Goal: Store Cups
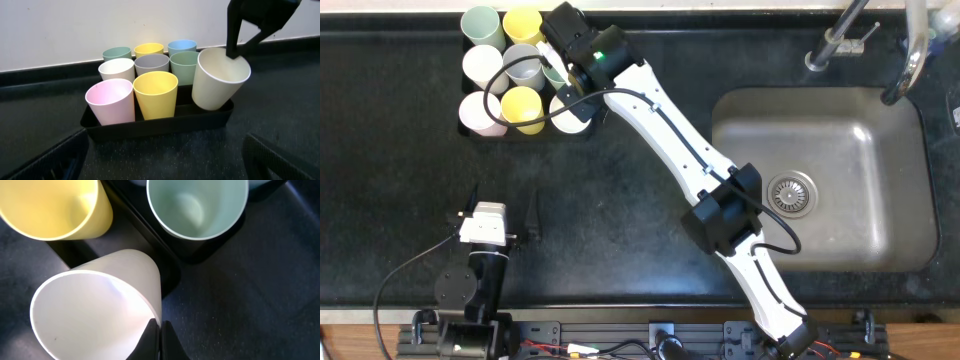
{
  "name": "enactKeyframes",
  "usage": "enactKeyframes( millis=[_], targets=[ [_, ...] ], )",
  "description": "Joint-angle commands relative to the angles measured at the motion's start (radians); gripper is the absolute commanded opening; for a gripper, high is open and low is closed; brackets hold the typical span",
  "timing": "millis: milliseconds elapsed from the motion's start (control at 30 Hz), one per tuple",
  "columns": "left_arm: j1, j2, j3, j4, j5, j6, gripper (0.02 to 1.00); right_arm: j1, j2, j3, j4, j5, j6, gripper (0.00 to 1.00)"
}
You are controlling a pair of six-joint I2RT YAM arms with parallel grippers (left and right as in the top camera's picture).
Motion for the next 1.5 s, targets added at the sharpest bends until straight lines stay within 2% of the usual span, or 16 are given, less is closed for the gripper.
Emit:
enactKeyframes(
  millis=[33, 1067, 1100, 1167, 1200, 1267, 1333, 1400, 1500],
  targets=[
    [-0.001, -0.009, 0.000, -0.005, 0.012, 0.016, 0.998, 0.011, 0.022, 0.035, 0.008, 0.003, 0.007, 0.042],
    [-0.001, -0.009, 0.000, -0.005, 0.012, 0.016, 0.998, 0.010, 0.054, -0.001, 0.017, -0.008, 0.007, 0.049],
    [-0.001, -0.009, 0.000, -0.005, 0.012, 0.016, 0.998, 0.010, 0.054, -0.001, 0.024, -0.008, 0.007, 0.143],
    [-0.001, -0.009, 0.000, -0.005, 0.012, 0.016, 0.998, 0.010, 0.054, -0.001, 0.038, -0.008, 0.007, 0.481],
    [-0.001, -0.009, 0.000, -0.005, 0.012, 0.016, 0.998, 0.010, 0.054, -0.001, 0.041, -0.008, 0.007, 0.590],
    [-0.001, -0.009, 0.000, -0.005, 0.012, 0.016, 0.998, 0.010, 0.054, -0.001, 0.045, -0.008, 0.007, 0.741],
    [-0.001, -0.009, 0.000, -0.005, 0.012, 0.016, 0.998, 0.010, 0.054, -0.001, 0.050, -0.008, 0.007, 0.842],
    [-0.001, -0.009, 0.000, -0.005, 0.012, 0.016, 0.998, 0.008, 0.054, 0.000, 0.057, -0.007, 0.008, 0.989],
    [-0.001, -0.009, 0.000, -0.005, 0.012, 0.016, 0.998, 0.003, 0.054, 0.008, 0.061, -0.003, 0.017, 0.998]
  ],
)
